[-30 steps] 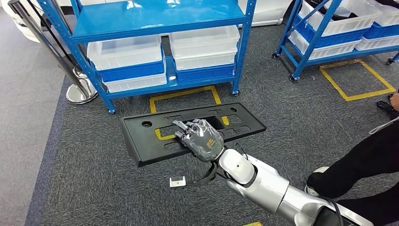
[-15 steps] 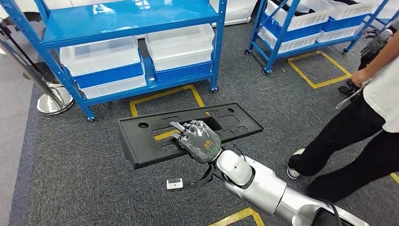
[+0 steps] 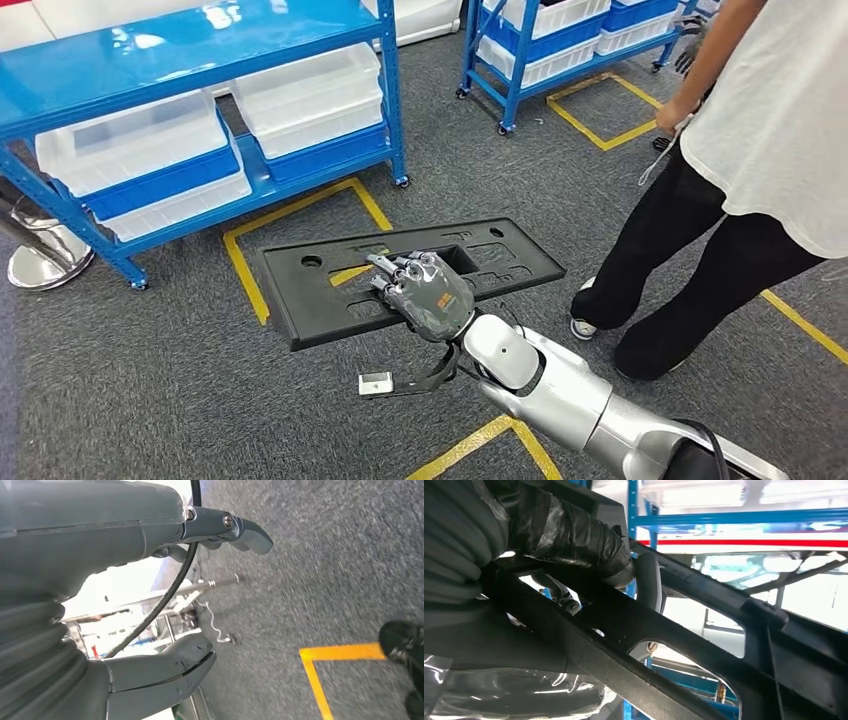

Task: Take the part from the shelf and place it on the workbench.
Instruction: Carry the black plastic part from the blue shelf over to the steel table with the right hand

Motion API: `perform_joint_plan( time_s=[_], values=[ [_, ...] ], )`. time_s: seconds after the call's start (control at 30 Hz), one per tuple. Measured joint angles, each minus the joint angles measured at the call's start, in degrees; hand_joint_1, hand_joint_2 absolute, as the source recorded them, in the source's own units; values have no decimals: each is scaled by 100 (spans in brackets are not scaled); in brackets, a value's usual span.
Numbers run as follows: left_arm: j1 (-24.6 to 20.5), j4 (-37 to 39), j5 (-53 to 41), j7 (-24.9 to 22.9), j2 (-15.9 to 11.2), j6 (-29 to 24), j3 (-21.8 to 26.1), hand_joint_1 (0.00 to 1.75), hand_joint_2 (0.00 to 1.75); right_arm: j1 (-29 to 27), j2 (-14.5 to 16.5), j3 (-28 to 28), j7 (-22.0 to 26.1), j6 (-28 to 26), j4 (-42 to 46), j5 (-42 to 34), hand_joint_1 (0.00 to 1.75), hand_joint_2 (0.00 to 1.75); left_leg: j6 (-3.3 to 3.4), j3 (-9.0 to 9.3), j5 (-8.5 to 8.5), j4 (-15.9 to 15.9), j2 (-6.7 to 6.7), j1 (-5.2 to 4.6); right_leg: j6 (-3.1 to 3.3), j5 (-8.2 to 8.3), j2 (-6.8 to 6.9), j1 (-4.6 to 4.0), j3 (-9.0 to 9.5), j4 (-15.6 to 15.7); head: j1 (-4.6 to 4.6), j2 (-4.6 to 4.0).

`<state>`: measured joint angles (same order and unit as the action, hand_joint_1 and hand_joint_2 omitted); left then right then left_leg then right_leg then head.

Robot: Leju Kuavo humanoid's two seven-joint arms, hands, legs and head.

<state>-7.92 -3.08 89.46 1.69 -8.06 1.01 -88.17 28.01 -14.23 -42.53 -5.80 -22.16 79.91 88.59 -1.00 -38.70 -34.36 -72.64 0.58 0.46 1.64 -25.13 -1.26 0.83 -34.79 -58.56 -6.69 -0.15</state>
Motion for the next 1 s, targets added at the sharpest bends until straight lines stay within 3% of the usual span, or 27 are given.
perform_joint_plan(
  time_s=[0.03, 0.07, 0.13, 0.2, 0.23, 0.3, 0.33, 0.37, 0.43, 0.47, 0.53, 0.57, 0.63, 0.7, 0.77, 0.83, 0.9, 0.97, 1.0],
  values=[
    [10, 0, 0, -1, -1, 0, 0, 0, 175, -6, 0, 0, 11, 13, -4, -22, 175, 175, -15, -74, -26, -181, -10, 13, -7, 10, -71, 2, -19, -10, -1, 0],
    [16, 0, 0, -1, -1, 0, 0, 0, 175, -10, 0, 0, 32, 30, -9, -55, 175, 175, -24, -40, 65, -133, -15, 27, -17, 18, -142, 7, -32, -21, 0, 0],
    [21, 0, 0, -1, -1, 0, 1, 0, 175, -4, 0, 0, 86, 71, -10, -128, 175, 175, -35, 318, 455, 569, -148, 69, -48, 29, -286, 26, -45, -50, 0, 0],
    [27, 0, 0, 4, -1, 3, 5, 0, 175, 21, 1, -2, 120, 116, -10, -167, 175, 175, -31, 655, 672, 1256, -425, 101, -115, 42, -419, 31, -85, -88, 0, 0],
    [30, 0, 0, 9, -1, 6, 10, 0, 175, 37, 2, -4, 121, 138, -11, -161, 175, 175, -17, 716, 677, 1390, -511, 101, -159, 58, -484, 37, -115, -95, -2, 0],
    [34, -1, 0, 18, 0, 17, 16, 0, 175, 60, -9, -10, 115, 173, -20, -110, 175, 175, 51, 726, 682, 1422, -447, 82, -258, 114, -617, 52, -170, -72, -2, 0],
    [34, -1, 0, 22, 0, 22, 17, 0, 175, 66, -26, -12, 110, 181, -28, -81, 175, 175, 102, 728, 708, 1447, -372, 80, -290, 116, -579, 57, -195, -85, -2, 0],
    [36, -2, 0, 26, 0, 27, 17, 0, 175, 76, -47, -13, 103, 185, -35, -56, 175, 175, 158, 729, 737, 1473, -293, 80, -310, 59, -450, 49, -246, -164, -3, 0],
    [53, -2, 0, 37, -1, 38, 17, 0, 175, 106, -81, -13, 94, 188, -46, -14, 175, 175, 244, 717, 776, 1509, -132, 69, -323, -249, -78, 33, -482, -656, -5, 0],
    [68, -2, 0, 42, -1, 45, 17, 0, 175, 119, -93, -13, 92, 191, -50, 3, 175, 175, 265, 704, 779, 1509, -56, 53, -334, -448, 32, 30, -656, -1035, -6, 0],
    [91, -2, -1, 56, -3, 72, 17, 0, 175, 127, -134, -14, 93, 206, -61, 37, 175, 175, 277, 682, 778, 1499, 106, 29, -353, -653, 89, 40, -901, -1616, -5, 0],
    [95, -2, -2, 67, -4, 89, 17, 0, 175, 133, -171, -15, 93, 223, -67, 57, 175, 175, 278, 676, 774, 1491, 182, 21, -354, -607, 102, 42, -882, -1636, -5, 0],
    [91, -2, -3, 90, -5, 115, 17, 0, 175, 176, -260, -15, 93, 275, -70, 100, 175, 175, 269, 673, 757, 1465, 321, 12, -329, -294, 189, 34, -526, -1058, -5, 0],
    [84, -2, -4, 113, -6, 127, 16, 0, 175, 266, -369, -15, 88, 344, -53, 118, 175, 175, 232, 670, 724, 1427, 443, -19, -254, -98, 460, -28, -145, -364, -5, 0],
    [79, -2, -7, 134, -7, 131, 10, 0, 175, 355, -522, -15, 79, 405, 3, 118, 175, 175, 179, 677, 699, 1407, 553, -48, -189, -87, 581, -90, -53, -131, -4, 0],
    [74, -2, -10, 149, -7, 131, 3, 0, 175, 423, -743, -14, 74, 461, 92, 118, 175, 175, 119, 698, 671, 1408, 624, -46, -145, -51, 439, -77, -62, -102, -4, 0],
    [77, -2, -13, 168, -7, 136, -2, 0, 175, 525, -972, -14, 60, 524, 173, 118, 175, 175, 57, 637, 505, 1226, 417, -24, -82, -10, 316, -31, -58, -60, -4, 0],
    [95, -2, -14, 184, -7, 140, -5, 0, 175, 673, -1156, -30, -4, 592, 207, 118, 175, 175, 15, 363, 140, 602, 99, 1, -38, 19, 183, -12, -76, -48, -3, 0],
    [108, -2, -15, 187, -7, 140, -7, 0, 175, 749, -1241, -55, -55, 625, 207, 118, 175, 175, 3, 179, -31, 205, 27, 7, -29, 27, 107, -14, -91, -53, -2, 0]
  ],
)
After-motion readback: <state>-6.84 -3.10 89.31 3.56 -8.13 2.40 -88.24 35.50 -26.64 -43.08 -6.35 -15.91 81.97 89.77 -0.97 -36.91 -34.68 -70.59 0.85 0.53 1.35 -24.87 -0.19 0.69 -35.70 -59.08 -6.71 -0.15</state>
